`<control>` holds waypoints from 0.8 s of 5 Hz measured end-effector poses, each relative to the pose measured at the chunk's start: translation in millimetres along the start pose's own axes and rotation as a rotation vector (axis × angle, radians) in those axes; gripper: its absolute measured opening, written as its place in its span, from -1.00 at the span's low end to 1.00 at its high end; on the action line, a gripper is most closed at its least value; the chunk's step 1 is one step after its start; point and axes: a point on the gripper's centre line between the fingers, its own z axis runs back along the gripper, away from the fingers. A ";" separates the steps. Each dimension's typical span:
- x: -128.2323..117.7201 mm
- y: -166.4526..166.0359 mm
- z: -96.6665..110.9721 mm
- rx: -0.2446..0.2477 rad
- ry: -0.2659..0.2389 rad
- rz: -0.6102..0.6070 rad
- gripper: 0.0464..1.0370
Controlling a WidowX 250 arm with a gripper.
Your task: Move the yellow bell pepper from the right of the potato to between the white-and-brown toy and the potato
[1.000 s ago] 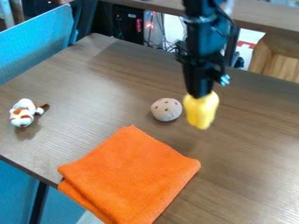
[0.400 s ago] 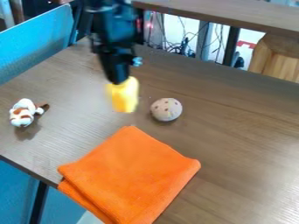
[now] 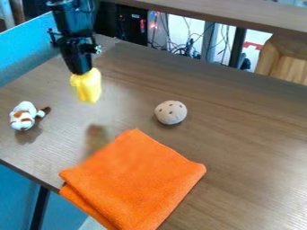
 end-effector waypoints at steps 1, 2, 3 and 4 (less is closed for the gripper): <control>4.6 11.5 -21.8 -0.007 0.067 0.029 -0.65; 9.7 16.5 -30.4 -0.020 0.096 0.046 -0.65; 13.4 17.1 -31.6 -0.032 0.101 0.042 -0.65; 12.9 19.0 -30.4 -0.040 0.096 0.054 -0.58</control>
